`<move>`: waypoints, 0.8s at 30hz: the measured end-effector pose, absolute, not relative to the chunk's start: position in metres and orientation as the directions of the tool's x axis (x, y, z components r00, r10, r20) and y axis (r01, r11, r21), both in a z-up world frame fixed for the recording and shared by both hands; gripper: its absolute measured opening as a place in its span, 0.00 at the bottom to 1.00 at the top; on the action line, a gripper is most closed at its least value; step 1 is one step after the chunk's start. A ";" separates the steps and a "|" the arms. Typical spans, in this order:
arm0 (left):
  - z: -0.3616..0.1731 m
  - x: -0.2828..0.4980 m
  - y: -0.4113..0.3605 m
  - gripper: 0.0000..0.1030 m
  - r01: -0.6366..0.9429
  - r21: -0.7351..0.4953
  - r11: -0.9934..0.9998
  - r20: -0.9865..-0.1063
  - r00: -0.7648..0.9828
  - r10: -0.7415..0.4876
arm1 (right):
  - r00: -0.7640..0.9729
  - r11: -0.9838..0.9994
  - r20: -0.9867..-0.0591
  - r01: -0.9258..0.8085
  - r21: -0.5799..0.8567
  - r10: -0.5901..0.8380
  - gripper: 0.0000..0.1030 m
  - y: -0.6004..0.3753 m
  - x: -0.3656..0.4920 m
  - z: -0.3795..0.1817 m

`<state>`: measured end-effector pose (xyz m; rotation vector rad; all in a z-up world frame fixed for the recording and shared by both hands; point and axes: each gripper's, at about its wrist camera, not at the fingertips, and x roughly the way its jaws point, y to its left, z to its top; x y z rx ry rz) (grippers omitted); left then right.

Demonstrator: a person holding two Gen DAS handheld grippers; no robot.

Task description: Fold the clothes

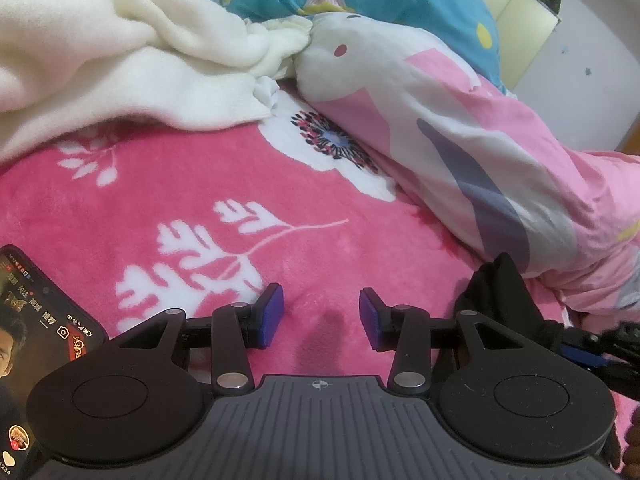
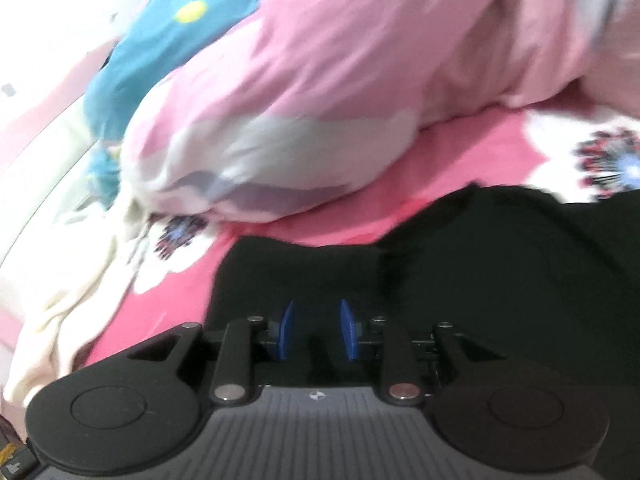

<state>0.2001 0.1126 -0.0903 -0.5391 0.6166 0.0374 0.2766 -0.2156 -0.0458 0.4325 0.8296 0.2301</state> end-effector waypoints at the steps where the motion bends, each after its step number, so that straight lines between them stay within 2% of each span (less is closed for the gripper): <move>1: -0.090 0.200 0.113 0.41 -0.190 -0.470 0.862 -0.559 0.820 -0.124 | 0.647 0.886 -0.668 -0.025 0.463 0.368 0.27 -0.214 0.282 -0.051; 5: -0.090 0.200 0.114 0.41 -0.188 -0.475 0.860 -0.558 0.820 -0.129 | 0.692 0.900 -0.691 0.141 0.412 0.208 0.29 -0.246 0.312 -0.069; 9: -0.090 0.199 0.114 0.41 -0.189 -0.480 0.857 -0.559 0.819 -0.132 | 0.695 0.791 -0.640 0.170 0.588 0.327 0.31 -0.277 0.302 -0.060; 11: -0.090 0.199 0.114 0.41 -0.189 -0.481 0.856 -0.559 0.818 -0.133 | 0.649 0.758 -0.639 0.144 0.636 0.413 0.38 -0.277 0.291 -0.057; 15: -0.090 0.199 0.114 0.41 -0.189 -0.481 0.856 -0.558 0.819 -0.133 | 0.510 0.713 -0.682 0.175 0.679 0.524 0.39 -0.266 0.272 -0.071; 18: -0.090 0.198 0.115 0.41 -0.189 -0.484 0.855 -0.558 0.819 -0.134 | 0.456 0.704 -0.707 0.216 0.677 0.540 0.39 -0.259 0.261 -0.085; 24: -0.090 0.199 0.115 0.41 -0.189 -0.488 0.852 -0.557 0.819 -0.137 | 0.453 0.648 -0.682 0.258 0.717 0.574 0.39 -0.254 0.262 -0.098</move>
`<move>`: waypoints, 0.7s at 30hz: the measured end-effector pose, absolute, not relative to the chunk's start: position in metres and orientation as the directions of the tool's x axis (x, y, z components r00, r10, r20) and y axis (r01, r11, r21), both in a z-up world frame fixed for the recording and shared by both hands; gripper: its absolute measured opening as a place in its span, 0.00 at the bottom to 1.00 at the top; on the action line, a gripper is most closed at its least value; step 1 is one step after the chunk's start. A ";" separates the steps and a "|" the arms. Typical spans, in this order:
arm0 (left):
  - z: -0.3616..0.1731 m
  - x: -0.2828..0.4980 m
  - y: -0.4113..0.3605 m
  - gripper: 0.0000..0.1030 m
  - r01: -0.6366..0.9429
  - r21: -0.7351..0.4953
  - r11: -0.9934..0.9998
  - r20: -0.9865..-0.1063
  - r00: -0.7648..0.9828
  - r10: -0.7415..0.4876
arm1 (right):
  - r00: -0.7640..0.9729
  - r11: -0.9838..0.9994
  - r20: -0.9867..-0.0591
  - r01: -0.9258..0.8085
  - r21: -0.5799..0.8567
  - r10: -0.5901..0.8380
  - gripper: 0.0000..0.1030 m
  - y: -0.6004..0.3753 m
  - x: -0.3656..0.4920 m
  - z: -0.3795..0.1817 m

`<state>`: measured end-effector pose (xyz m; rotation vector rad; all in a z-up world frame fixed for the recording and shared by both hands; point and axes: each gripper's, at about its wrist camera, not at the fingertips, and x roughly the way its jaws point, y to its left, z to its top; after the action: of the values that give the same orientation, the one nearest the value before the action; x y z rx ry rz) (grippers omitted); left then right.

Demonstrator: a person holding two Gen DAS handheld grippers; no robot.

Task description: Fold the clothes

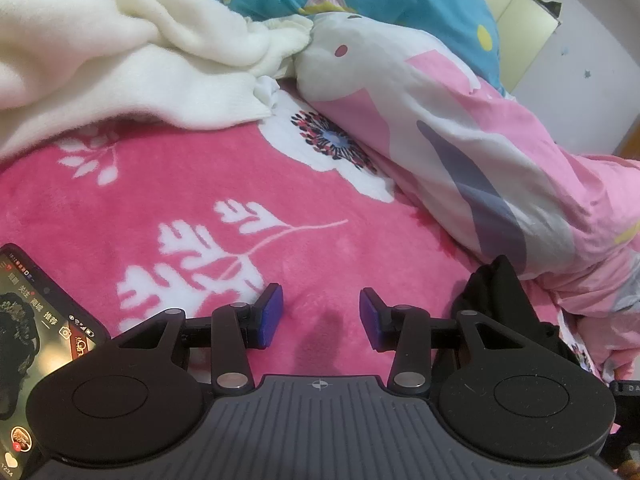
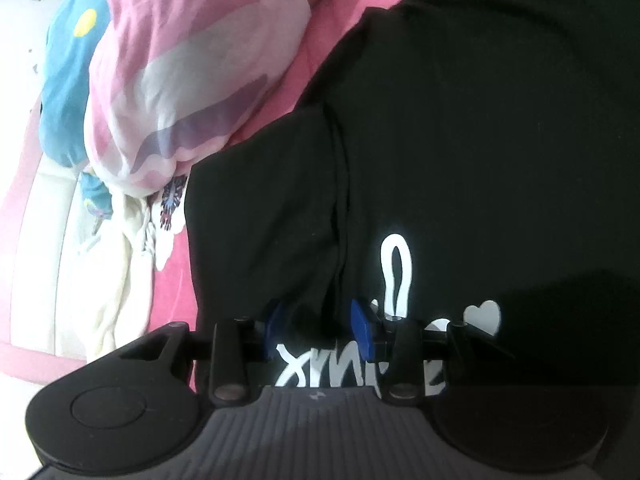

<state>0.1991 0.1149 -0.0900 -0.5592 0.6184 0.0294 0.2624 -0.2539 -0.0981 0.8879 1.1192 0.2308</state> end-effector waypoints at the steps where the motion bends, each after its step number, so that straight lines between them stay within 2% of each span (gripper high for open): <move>1: -0.090 0.199 0.115 0.41 -0.189 -0.490 0.851 -0.557 0.819 -0.138 | 0.454 0.638 -0.677 0.263 0.724 0.580 0.39 -0.253 0.266 -0.100; 4: -0.089 0.200 0.116 0.41 -0.189 -0.494 0.848 -0.557 0.819 -0.142 | 0.461 0.605 -0.655 0.276 0.747 0.598 0.36 -0.251 0.266 -0.106; 6: -0.089 0.199 0.117 0.41 -0.189 -0.498 0.846 -0.556 0.819 -0.144 | 0.471 0.599 -0.649 0.275 0.752 0.598 0.25 -0.251 0.266 -0.108; 7: -0.089 0.199 0.117 0.41 -0.189 -0.499 0.846 -0.555 0.819 -0.145 | 0.478 0.600 -0.647 0.272 0.752 0.594 0.14 -0.253 0.265 -0.109; 8: -0.088 0.199 0.117 0.41 -0.184 -0.501 0.846 -0.554 0.819 -0.150 | 0.488 0.596 -0.638 0.264 0.759 0.596 0.08 -0.253 0.264 -0.108; 12: -0.084 0.198 0.115 0.41 -0.134 -0.505 0.853 -0.537 0.822 -0.190 | 0.540 0.586 -0.592 0.208 0.783 0.598 0.04 -0.247 0.265 -0.091; 16: -0.075 0.193 0.102 0.45 0.037 -0.505 0.863 -0.481 0.818 -0.316 | 0.557 0.615 -0.573 0.135 0.777 0.601 0.04 -0.229 0.282 -0.063; 21: -0.069 0.183 0.076 0.47 0.230 -0.429 0.873 -0.451 0.783 -0.428 | 0.540 0.684 -0.584 0.022 0.729 0.606 0.04 -0.187 0.318 -0.024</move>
<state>0.1832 0.0759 -0.0686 -0.3652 0.5690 -0.3641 0.3178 -0.1873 -0.0245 0.7575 0.9506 0.3894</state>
